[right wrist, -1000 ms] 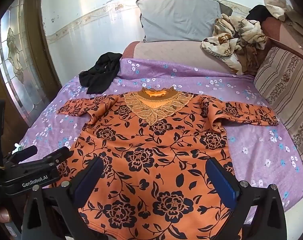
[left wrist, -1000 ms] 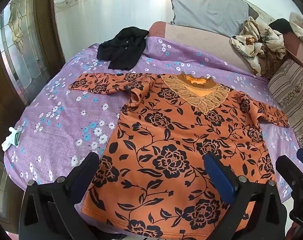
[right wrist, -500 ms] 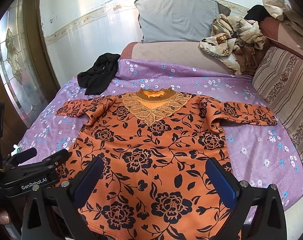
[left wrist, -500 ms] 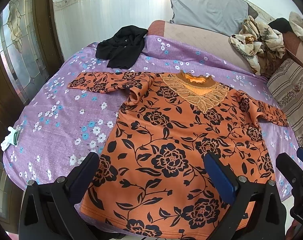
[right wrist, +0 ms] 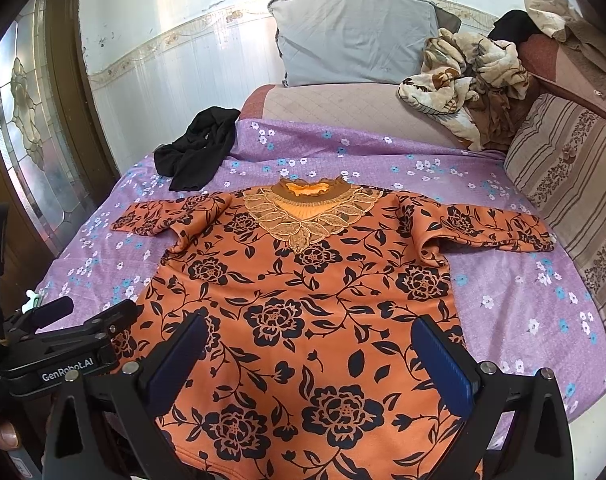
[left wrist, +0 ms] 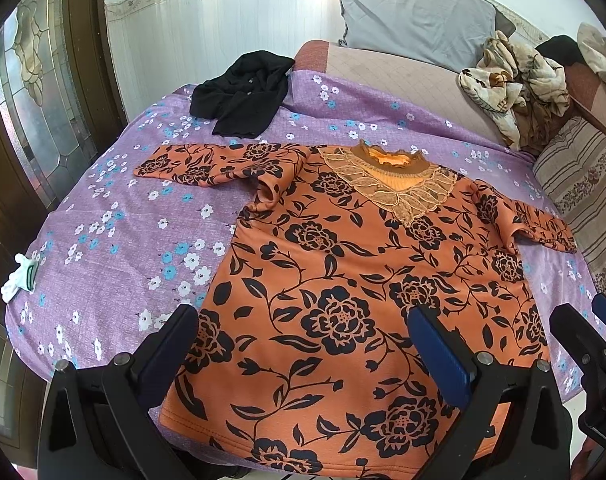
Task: Fold small clothes
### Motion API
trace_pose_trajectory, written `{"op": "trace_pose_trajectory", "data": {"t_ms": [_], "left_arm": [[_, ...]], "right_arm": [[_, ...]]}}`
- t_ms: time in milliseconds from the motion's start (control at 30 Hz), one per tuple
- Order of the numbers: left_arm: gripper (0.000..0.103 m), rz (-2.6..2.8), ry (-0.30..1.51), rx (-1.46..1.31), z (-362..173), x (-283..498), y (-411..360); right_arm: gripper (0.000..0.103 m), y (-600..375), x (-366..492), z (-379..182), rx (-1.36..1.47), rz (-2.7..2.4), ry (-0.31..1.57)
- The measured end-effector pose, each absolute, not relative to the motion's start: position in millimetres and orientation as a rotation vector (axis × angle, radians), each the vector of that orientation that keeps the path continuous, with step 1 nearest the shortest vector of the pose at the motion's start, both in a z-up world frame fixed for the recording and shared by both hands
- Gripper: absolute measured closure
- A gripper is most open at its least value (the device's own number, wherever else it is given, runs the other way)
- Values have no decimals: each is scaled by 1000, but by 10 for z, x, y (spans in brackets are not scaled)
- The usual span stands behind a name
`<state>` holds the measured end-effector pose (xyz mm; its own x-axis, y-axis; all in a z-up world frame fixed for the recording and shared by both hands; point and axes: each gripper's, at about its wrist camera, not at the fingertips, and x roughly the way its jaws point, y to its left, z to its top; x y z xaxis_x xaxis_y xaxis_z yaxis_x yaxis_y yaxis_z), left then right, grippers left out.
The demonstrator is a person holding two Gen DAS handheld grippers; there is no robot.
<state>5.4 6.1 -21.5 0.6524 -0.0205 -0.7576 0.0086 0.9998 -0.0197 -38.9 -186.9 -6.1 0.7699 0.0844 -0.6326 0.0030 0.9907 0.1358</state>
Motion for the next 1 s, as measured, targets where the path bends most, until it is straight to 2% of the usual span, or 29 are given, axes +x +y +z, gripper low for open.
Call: {"op": "trace_pose_trajectory", "data": {"t_ms": [900,1000], "left_arm": [[0,-12,876,-28,-268,76,149],[0,21,901,-35,-386,134,291]], "right_arm": [[0,-1930,-353,-139,125,52,741],[0,-2235,-322,-190,223,71,745]]}}
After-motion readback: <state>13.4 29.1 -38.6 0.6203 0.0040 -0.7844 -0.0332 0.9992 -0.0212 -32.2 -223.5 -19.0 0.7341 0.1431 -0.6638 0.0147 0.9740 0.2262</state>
